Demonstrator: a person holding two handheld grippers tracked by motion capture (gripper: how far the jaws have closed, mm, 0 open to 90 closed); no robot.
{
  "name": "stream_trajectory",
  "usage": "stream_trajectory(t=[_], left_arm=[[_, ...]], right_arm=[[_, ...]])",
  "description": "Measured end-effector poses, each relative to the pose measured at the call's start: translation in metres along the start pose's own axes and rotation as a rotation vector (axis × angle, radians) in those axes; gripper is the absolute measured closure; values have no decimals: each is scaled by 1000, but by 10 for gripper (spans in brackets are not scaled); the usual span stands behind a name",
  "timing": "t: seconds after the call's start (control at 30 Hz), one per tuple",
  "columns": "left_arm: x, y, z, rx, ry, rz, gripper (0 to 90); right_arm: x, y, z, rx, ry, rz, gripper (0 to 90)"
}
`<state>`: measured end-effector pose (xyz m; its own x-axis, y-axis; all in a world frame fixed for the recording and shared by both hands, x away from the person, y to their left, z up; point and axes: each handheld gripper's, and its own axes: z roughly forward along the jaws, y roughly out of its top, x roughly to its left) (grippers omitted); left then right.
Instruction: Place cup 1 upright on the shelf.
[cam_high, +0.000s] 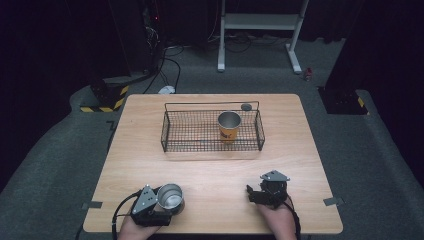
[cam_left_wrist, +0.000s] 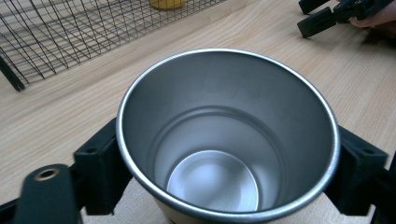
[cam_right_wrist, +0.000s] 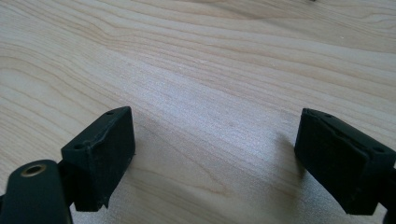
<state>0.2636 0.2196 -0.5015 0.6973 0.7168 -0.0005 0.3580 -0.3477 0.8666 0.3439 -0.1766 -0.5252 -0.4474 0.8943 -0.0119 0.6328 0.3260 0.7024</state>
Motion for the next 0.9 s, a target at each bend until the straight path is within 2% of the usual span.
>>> stream_trajectory(t=[0.27, 0.5, 0.9], left_arm=[[2, 1, 0, 0, 11, -1, 187], [3, 2, -2, -28, 22, -12, 188], [11, 5, -5, -72, 37, -67, 189]], right_arm=[[0, 0, 0, 0, 0, 0, 119], [0, 0, 0, 0, 0, 0, 119], [0, 0, 0, 0, 1, 1, 119]])
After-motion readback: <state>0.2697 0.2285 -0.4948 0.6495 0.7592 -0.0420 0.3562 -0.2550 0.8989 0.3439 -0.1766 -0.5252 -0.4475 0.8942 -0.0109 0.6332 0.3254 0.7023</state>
